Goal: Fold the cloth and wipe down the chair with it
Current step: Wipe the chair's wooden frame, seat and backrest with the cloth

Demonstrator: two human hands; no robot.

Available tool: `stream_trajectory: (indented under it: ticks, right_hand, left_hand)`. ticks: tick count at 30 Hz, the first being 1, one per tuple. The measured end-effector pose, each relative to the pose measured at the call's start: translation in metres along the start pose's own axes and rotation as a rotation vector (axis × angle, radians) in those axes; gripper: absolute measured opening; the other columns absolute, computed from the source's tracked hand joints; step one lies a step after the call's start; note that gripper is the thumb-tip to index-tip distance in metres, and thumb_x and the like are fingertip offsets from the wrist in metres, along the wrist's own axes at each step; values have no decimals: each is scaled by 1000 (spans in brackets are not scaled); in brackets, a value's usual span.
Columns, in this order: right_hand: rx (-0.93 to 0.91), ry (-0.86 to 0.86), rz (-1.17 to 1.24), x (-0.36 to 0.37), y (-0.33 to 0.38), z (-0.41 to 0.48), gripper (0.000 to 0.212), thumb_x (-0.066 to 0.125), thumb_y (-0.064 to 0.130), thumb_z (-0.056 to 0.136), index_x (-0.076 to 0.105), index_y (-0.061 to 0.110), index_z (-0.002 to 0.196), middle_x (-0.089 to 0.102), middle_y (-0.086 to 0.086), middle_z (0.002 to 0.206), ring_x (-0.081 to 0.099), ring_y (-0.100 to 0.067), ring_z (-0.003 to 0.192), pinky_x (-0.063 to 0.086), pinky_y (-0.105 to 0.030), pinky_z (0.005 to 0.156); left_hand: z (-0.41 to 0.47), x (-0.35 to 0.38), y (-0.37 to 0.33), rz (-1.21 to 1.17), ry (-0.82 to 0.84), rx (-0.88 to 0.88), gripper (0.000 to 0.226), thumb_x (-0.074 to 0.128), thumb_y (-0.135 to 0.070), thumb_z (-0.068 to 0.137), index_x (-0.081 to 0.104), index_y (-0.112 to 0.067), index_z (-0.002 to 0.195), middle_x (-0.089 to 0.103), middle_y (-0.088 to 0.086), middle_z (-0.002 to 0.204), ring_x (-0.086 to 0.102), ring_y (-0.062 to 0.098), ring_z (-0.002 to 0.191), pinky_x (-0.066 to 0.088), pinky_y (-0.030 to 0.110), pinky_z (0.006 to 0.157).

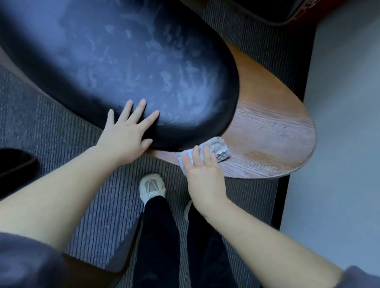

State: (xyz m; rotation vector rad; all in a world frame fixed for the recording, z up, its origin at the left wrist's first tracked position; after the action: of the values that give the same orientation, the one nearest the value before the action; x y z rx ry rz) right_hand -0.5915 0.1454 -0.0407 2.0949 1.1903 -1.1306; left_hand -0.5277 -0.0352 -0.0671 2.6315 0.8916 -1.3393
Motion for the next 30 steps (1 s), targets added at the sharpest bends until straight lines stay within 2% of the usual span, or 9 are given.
stream_trajectory:
  ticks: [4,6,9,12,14,17,20,23,30]
  right_hand:
    - [-20,-238,230,-6,-23,-14,36,42,11,83,68,18,107,61,-12,119,60,-33,107,48,-35,88]
    - [-14,-280,188,-13,-45,-13,32,51,13,80,69,20,105,58,-9,116,56,-29,101,43,-33,80]
    - [109,-335,157,-25,-78,-1,33,46,15,80,72,19,101,58,-9,112,54,-32,96,43,-35,73]
    - [94,-378,157,-24,-69,-3,32,45,13,81,73,14,99,60,-9,103,55,-31,89,41,-34,67]
    - [53,-381,186,-17,-46,-5,32,43,12,80,72,13,94,62,-6,99,54,-29,85,36,-30,64]
    - [83,-344,287,-7,-18,1,19,61,-1,74,68,13,84,61,-3,96,52,-26,83,32,-26,60]
    - [117,-317,384,0,-2,5,26,67,-7,72,68,15,87,59,0,95,50,-24,82,41,-31,55]
    - [73,-286,422,2,21,9,37,67,-10,70,70,16,95,60,2,98,51,-22,85,45,-31,57]
    - [50,-273,461,2,59,23,42,69,-11,64,70,16,96,59,2,94,51,-22,84,35,-26,57]
  left_hand:
    - [1,2,6,3,-16,50,72,45,-43,99,2,-36,156,-10,0,165,-7,28,152,10,60,117]
    - [0,3,7,7,-16,65,72,45,-42,99,2,-36,156,-10,1,165,-7,28,152,10,60,117]
    - [1,3,9,-3,-19,86,72,46,-41,99,3,-35,156,-9,1,165,-7,28,152,10,60,117]
    - [1,1,13,2,-35,107,71,46,-40,99,5,-35,156,-7,0,166,-6,27,152,9,60,117]
    - [0,-1,19,18,-47,98,72,47,-40,99,6,-33,157,-7,2,166,-6,27,152,9,60,117]
    - [-1,-3,41,19,-75,-5,74,49,-40,97,6,-29,157,-10,9,165,-8,30,151,8,59,118]
    - [-7,-4,70,9,-88,-93,75,50,-39,97,5,-30,157,-14,12,164,-10,32,151,8,58,118]
    - [-11,-1,86,21,-81,-85,77,50,-36,96,3,-33,157,-13,8,164,-10,30,151,7,58,119]
    - [-11,-1,81,38,-66,-89,78,50,-33,96,1,-30,157,-15,12,163,-10,33,151,7,57,119]
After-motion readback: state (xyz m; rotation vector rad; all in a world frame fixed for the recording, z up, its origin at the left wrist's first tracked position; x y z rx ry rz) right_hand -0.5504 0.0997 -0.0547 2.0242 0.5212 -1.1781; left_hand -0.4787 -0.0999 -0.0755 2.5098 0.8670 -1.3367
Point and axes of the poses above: each hand's wrist, its own z-axis towards the middle knuckle, its own x-axis out of the palm, y = z × x, the point moved 5 cm from there along z, towards the middle knuckle
